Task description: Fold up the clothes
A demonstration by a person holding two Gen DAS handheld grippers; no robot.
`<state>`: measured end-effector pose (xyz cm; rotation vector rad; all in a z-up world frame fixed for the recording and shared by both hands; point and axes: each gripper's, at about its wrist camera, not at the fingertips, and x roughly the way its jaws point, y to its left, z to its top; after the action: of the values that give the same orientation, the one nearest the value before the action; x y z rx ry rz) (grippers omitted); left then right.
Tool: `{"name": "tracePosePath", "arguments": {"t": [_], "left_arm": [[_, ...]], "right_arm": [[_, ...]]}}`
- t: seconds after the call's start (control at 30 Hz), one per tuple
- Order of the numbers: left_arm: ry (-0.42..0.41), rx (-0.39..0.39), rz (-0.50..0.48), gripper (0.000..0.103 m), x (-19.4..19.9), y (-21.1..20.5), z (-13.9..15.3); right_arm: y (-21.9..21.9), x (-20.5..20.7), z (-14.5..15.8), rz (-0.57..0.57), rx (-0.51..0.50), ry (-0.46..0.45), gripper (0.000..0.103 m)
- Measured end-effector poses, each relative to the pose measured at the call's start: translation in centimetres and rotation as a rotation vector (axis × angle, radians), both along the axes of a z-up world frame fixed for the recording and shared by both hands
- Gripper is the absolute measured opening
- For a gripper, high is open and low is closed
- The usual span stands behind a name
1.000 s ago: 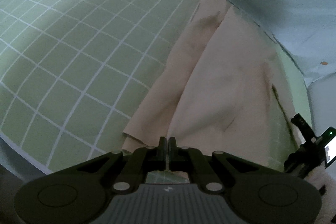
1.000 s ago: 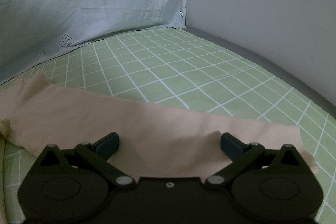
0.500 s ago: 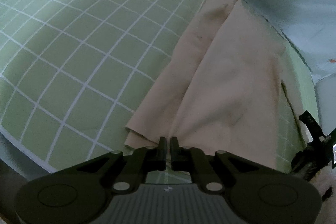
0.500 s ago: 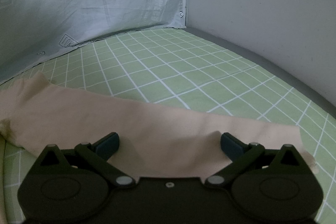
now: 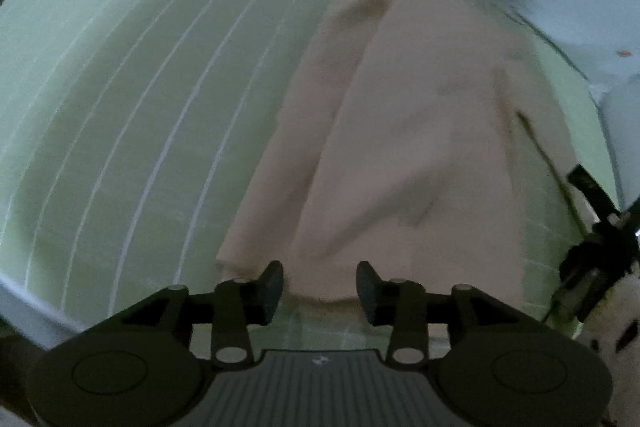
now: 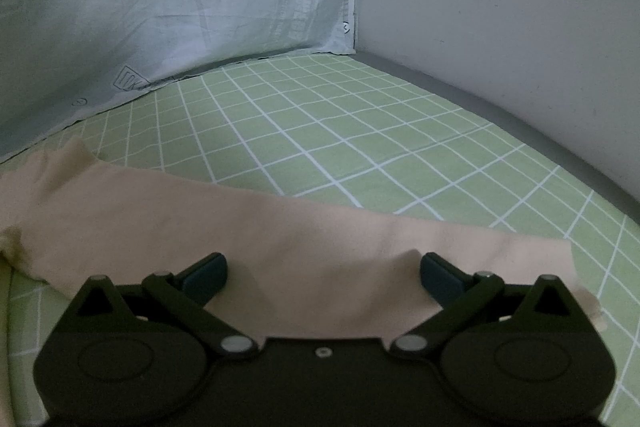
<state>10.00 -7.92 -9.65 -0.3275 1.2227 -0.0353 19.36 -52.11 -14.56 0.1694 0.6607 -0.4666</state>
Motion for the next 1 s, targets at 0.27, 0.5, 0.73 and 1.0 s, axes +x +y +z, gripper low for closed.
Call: {"name": "tracePosePath", "arguments": {"t": [0.27, 0.5, 0.73, 1.0], "left_arm": [[-0.033, 0.1, -0.136, 0.06, 6.5, -2.2, 0.3], [-0.026, 0.197, -0.239, 0.066, 12.2, -3.9, -0.9], [0.013, 0.26, -0.306, 0.078, 13.9, -5.5, -3.0], [0.034, 0.272, -0.316, 0.101, 15.1, -6.3, -3.9]], "right_arm": [[0.1, 0.0, 0.0, -0.001, 0.002, -0.001, 0.103], [-0.1, 0.0, 0.2, 0.011, 0.013, 0.001, 0.103], [-2.1, -2.7, 1.9, -0.088, -0.06, -0.02, 0.103], [-6.3, -3.8, 0.4, -0.301, 0.039, 0.027, 0.103]]}}
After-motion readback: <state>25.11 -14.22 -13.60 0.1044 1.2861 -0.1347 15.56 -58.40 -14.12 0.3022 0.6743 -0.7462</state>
